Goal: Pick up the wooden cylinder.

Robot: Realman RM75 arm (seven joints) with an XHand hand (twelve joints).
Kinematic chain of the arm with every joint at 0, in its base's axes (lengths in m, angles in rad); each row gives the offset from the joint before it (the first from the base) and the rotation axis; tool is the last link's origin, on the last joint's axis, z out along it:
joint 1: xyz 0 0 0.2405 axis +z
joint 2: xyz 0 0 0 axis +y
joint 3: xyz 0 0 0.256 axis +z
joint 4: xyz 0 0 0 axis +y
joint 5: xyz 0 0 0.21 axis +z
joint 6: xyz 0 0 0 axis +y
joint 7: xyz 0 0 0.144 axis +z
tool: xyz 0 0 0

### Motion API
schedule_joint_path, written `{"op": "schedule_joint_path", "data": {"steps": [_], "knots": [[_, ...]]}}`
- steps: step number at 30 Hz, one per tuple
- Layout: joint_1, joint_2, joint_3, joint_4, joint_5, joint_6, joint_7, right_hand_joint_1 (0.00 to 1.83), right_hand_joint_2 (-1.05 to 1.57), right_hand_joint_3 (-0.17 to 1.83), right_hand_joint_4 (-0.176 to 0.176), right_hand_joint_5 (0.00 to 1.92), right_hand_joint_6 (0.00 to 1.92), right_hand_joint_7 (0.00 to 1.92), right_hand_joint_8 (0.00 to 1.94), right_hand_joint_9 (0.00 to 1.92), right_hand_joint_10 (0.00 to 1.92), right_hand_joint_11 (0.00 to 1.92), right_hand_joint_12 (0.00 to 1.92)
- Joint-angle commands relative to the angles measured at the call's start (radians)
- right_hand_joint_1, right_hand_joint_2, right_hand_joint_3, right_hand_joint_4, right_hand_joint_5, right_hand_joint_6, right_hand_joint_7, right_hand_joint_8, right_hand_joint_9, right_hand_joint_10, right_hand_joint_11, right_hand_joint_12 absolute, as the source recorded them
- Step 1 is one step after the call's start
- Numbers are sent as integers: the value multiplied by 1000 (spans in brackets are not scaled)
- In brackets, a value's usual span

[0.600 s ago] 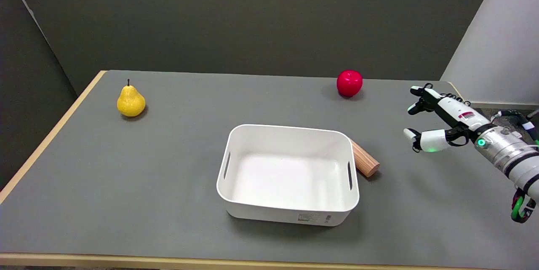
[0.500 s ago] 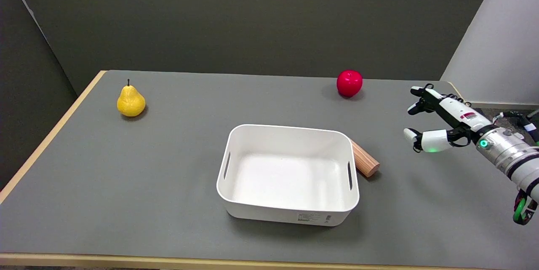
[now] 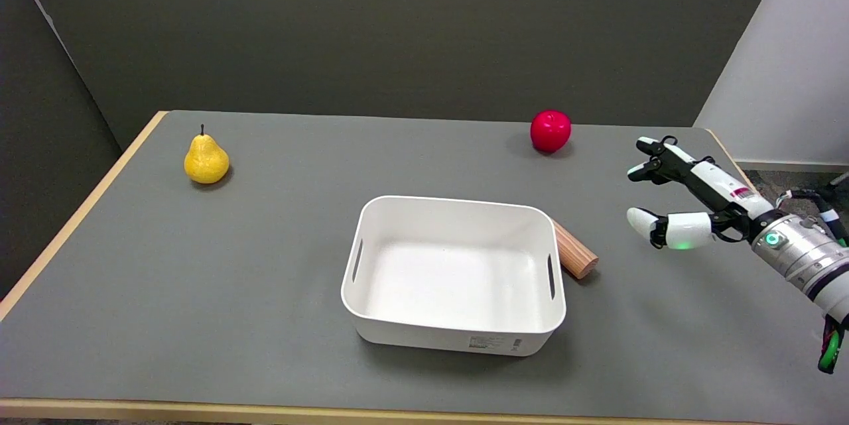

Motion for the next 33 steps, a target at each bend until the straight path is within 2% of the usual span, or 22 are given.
{"op": "schedule_joint_path", "data": {"steps": [1, 8, 17, 21, 27, 33], "knots": [[-38, 7, 24, -2, -114, 79, 74, 819, 599, 937, -113, 7, 245, 349, 729, 170, 849, 14, 1223], [-28, 17, 18, 48, -305, -5, 72, 824, 604, 946, -110, 27, 263, 381, 733, 190, 881, 32, 1237], [-21, 23, 55, 42, -408, 15, 72, 791, 598, 948, -104, 60, 270, 422, 734, 228, 907, 70, 1282], [-25, 13, -2, 55, -422, 16, 68, 763, 600, 938, -102, 61, 277, 419, 731, 230, 915, 82, 1296], [-2, 1, -112, 54, -483, -44, -32, 618, 604, 879, -115, -1, 250, 323, 683, 175, 885, 80, 1306], [20, 11, -147, 51, -485, -48, -106, 557, 610, 860, -122, -1, 239, 318, 656, 171, 889, 93, 1317]]}}
